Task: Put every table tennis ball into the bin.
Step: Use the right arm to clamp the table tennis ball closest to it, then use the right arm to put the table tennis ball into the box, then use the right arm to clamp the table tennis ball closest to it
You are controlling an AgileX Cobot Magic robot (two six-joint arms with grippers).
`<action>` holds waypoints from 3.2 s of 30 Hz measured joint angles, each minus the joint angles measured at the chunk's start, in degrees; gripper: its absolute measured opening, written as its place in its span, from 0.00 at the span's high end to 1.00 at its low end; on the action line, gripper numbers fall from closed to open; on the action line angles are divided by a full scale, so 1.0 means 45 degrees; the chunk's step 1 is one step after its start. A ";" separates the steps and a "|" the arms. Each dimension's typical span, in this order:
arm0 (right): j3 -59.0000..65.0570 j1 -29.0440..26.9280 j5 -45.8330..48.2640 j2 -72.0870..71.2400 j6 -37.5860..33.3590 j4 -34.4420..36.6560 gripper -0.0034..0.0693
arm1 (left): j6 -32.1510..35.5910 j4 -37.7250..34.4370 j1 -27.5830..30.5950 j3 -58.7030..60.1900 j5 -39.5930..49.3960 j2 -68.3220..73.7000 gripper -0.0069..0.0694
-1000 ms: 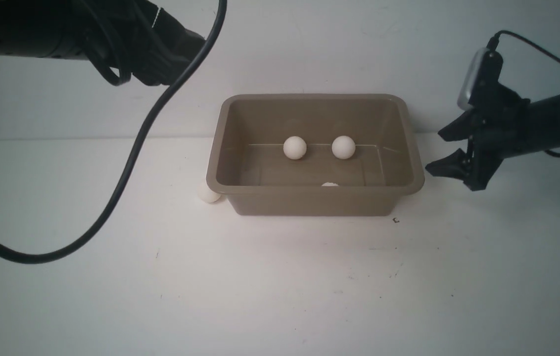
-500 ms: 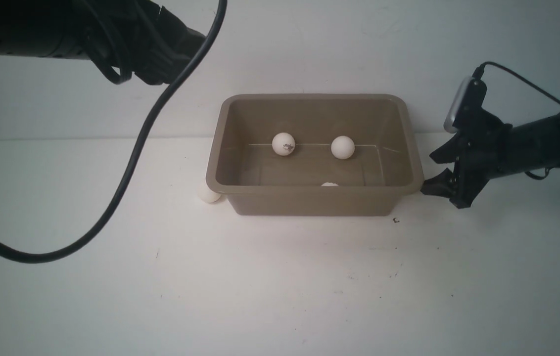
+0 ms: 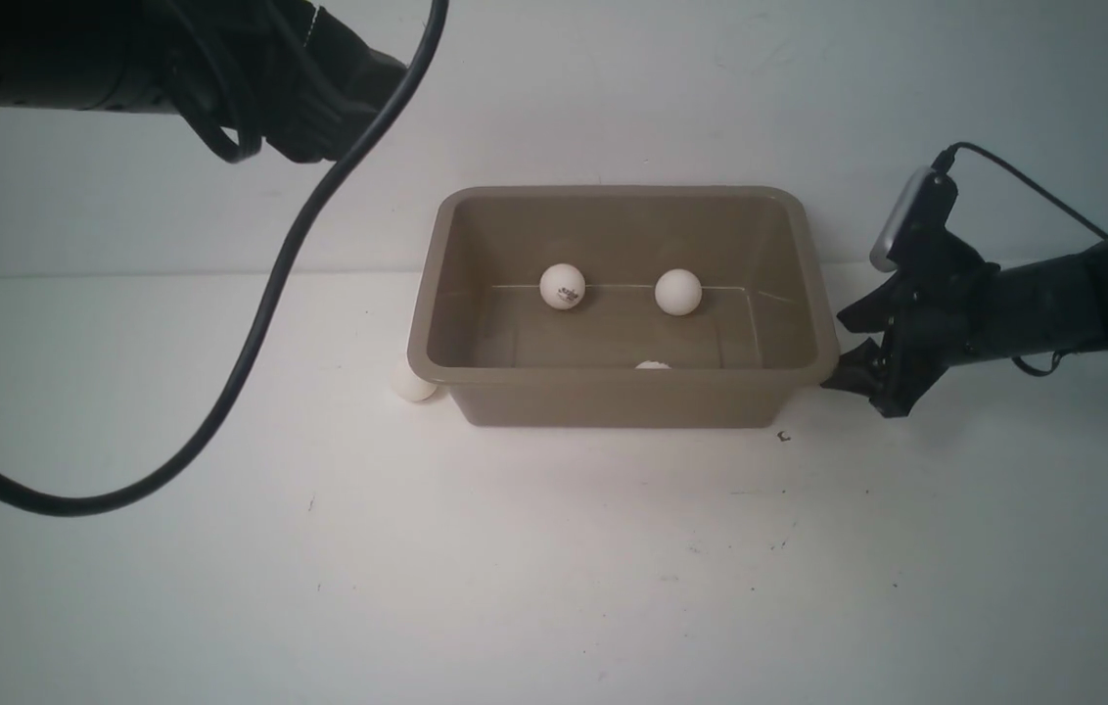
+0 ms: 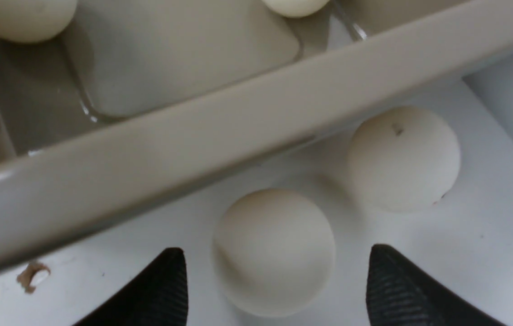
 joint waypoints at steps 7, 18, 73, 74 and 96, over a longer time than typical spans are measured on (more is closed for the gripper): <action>0.0000 0.0000 -0.0028 0.0000 -0.0102 0.0699 0.29 | 0.0000 0.0000 0.0000 0.0000 -0.0051 0.0000 0.29; -0.0015 0.0382 -0.0471 0.0489 -0.0185 0.0921 0.29 | 0.0005 0.0000 0.0000 0.0000 -0.0064 0.0000 0.29; -0.0015 0.2747 -0.1208 -0.1336 -0.2210 0.5213 0.29 | 0.0037 0.0000 0.0000 0.0000 -0.0004 0.0000 0.29; -0.0015 0.2665 -0.1288 -0.1377 -0.2415 0.5213 0.28 | 0.0037 0.0000 0.0000 0.0000 0.0078 0.0000 0.29; -0.0003 -0.1102 -0.1248 -0.2524 0.0977 0.2793 0.28 | 0.0037 0.0000 0.0000 0.0000 0.0233 0.0000 0.29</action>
